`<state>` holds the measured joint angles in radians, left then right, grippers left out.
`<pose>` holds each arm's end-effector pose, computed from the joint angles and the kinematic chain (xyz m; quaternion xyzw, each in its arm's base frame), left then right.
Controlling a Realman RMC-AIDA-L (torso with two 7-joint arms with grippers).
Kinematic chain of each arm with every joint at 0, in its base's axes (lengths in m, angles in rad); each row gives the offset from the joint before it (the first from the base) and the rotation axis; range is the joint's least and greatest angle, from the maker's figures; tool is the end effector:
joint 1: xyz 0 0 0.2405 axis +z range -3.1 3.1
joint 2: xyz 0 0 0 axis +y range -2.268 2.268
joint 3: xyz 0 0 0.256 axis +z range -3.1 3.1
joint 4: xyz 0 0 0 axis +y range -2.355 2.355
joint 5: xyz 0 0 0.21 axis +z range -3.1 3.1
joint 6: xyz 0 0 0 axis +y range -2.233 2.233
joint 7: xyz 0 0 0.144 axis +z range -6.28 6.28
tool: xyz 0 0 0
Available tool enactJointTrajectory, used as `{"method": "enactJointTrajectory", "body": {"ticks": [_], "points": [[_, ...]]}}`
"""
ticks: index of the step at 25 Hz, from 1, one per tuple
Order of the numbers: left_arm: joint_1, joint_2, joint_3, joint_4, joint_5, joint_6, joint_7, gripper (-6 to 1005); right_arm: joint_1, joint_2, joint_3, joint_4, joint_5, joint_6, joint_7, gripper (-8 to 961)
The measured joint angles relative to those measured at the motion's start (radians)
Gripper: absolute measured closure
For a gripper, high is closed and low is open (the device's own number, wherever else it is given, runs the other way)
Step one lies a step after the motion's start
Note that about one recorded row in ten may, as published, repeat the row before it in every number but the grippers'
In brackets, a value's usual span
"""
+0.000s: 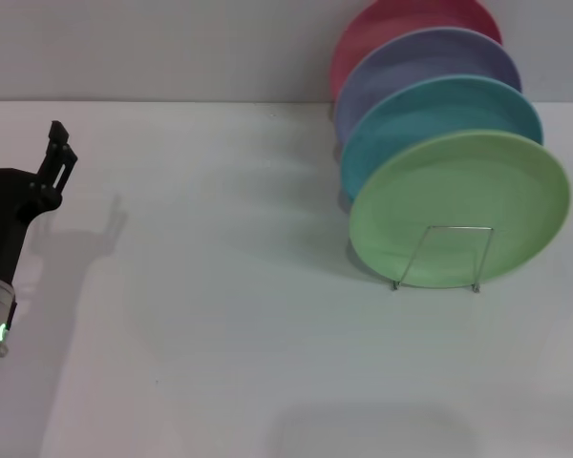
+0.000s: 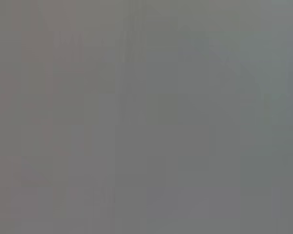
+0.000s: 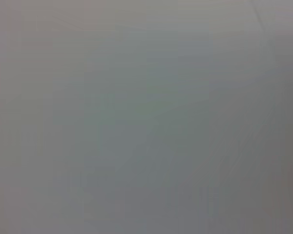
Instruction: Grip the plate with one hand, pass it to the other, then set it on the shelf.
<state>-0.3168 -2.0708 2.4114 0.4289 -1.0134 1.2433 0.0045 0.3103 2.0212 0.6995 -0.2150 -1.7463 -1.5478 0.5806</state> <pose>-0.2969 0.3089 -0.0245 -0.6529 -0.2267 -0.3655 0.6235 0.4182 0.2338 0.1326 -0.4800 0.2332 0.3705 0.7602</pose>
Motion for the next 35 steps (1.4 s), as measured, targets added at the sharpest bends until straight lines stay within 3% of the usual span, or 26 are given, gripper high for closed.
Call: {"method": "enactJointTrajectory", "body": {"ticks": [5,16,35], "points": [[-0.012,0.0,0.004,-0.003,0.002,-0.029,-0.002,157,0.035,-0.002,-0.002,0.002,0.0,0.04,-0.045,253],[-0.025,0.002,0.006,-0.005,0.017,-0.034,-0.056,157,0.069,0.028,0.002,0.016,0.005,0.048,-0.069,254],[-0.044,0.004,-0.003,-0.026,0.018,-0.022,-0.055,157,0.106,0.03,0.011,0.073,0.031,0.052,-0.158,253]]}}
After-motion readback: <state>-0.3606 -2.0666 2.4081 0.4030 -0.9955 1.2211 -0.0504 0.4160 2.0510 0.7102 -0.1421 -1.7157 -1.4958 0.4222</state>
